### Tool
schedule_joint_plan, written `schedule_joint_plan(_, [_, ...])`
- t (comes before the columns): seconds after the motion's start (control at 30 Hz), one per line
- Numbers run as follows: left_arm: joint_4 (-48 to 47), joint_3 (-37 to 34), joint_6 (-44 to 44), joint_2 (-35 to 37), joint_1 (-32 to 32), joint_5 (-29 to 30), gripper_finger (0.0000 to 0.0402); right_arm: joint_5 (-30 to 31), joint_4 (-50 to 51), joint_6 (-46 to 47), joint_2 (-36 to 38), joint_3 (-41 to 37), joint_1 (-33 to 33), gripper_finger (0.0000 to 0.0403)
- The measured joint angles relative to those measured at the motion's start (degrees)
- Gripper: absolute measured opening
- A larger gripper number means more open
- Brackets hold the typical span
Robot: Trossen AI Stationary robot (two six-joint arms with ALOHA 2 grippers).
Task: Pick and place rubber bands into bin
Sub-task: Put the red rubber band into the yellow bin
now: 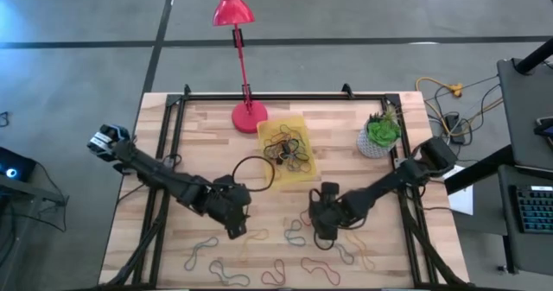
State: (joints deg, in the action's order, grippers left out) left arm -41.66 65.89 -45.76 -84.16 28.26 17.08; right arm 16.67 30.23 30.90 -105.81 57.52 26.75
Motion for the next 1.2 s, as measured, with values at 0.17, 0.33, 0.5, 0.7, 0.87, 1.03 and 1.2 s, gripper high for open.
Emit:
schedule_joint_plan(0.17, [-1.0, 0.0, -0.5, 0.0, 0.7, 0.4, 0.0226, -6.7, -1.3, 0.0, -1.5, 0.1, -2.1, 0.0216])
schedule_joint_plan(0.33, [-1.0, 0.0, -0.5, 0.0, 0.7, 0.4, 0.0226, -10.5, -4.6, -0.1, -1.7, -0.1, -3.6, 0.0168])
schedule_joint_plan(0.5, [-1.4, 0.0, -0.4, 0.0, 0.7, 0.9, 0.0226, -10.9, -5.5, -0.2, -1.8, -0.3, -4.6, 0.0103])
schedule_joint_plan(0.7, [-1.4, 0.0, -0.4, 0.0, 0.7, 1.4, 0.0226, -11.2, -7.8, 0.4, -1.9, -0.4, -5.0, 0.0023])
schedule_joint_plan(0.87, [-1.4, 0.0, -0.4, 0.0, 0.7, 1.9, 0.0226, -11.9, -7.3, 3.0, -1.9, 1.2, -5.7, 0.0009])
schedule_joint_plan(1.03, [-1.4, 0.0, -0.4, 0.0, 0.7, 2.0, 0.0226, -8.3, -7.3, 1.9, -0.5, 5.5, -7.3, 0.0008])
schedule_joint_plan(1.2, [-1.3, 0.0, -0.4, 0.0, 0.7, 2.9, 0.0226, -0.7, -7.5, -2.8, 3.5, 12.6, -10.7, 0.0008])
